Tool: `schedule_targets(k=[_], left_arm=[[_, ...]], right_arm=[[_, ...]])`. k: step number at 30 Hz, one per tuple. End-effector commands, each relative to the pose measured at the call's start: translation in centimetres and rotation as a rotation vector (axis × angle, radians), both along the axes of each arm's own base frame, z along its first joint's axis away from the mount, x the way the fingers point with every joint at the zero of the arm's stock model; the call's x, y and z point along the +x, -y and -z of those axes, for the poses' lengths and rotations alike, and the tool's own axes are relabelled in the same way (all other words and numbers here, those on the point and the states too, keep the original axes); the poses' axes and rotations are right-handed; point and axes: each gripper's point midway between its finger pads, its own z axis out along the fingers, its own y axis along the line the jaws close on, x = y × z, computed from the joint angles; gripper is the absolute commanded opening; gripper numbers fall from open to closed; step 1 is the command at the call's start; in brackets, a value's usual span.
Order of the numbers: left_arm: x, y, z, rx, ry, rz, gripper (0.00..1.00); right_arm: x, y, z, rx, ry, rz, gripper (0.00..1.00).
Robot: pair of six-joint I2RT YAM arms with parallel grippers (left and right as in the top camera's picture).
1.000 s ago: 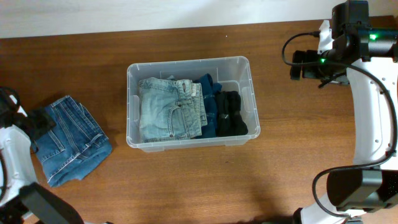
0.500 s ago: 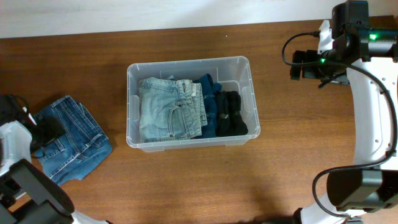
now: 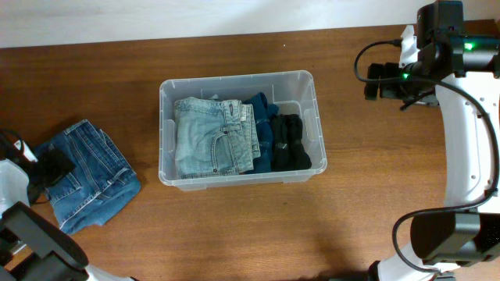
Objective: Pack container
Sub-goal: 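Lower the left gripper and close on the darker blue jeans' edge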
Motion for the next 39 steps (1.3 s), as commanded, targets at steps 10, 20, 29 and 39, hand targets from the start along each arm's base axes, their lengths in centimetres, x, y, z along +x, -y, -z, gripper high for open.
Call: schedule_targets(k=[10,20,29,39], left_arm=[[-1.0,-0.8,0.5,-0.063,0.033,-0.033,0.99],[-1.7,-1.2,0.5,-0.094,0.046,-0.059,0.99],[-0.3,-0.4,0.0,-0.144,0.129,0.005,0.99],[-1.3,-1.3,0.0,-0.154,0.139,-0.01,0.99]], right_arm=[[-0.1,0.2,-0.5,-0.006,0.015,0.005,0.99],[-0.1,0.2,-0.5,-0.006,0.015,0.005,0.98],[-0.1,0.2,-0.5,-0.006,0.015,0.005,0.99],[-0.1,0.2,-0.5,-0.006,0.015,0.005,0.98]])
